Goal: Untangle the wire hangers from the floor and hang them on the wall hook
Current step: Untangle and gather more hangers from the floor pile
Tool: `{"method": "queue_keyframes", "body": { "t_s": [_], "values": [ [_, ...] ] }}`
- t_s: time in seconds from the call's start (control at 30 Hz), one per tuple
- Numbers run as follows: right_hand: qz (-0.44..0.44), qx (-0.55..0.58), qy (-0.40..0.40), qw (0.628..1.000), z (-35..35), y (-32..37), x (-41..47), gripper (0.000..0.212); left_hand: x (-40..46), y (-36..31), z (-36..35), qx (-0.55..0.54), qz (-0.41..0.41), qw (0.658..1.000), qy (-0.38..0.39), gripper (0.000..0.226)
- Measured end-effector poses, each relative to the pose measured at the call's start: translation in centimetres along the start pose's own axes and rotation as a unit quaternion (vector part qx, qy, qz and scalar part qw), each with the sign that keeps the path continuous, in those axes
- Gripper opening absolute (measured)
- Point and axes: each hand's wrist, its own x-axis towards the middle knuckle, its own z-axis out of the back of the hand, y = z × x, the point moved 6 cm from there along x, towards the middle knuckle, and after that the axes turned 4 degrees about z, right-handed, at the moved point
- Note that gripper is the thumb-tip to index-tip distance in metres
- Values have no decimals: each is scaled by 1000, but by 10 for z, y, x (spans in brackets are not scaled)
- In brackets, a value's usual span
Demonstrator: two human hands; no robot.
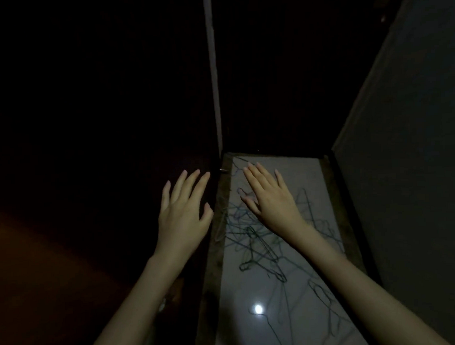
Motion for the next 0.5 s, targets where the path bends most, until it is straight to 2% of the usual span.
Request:
{"method": "queue_keyframes", "body": {
  "t_s": [0.27,0.5],
  "values": [
    [-76,7,61,995,-57,-114,-66,59,27,-84,-120,-22,-52,995,79,59],
    [-107,32,119,987,-137,-200,-113,59,43,-133,-238,-33,-72,990,118,59]
  ]
}}
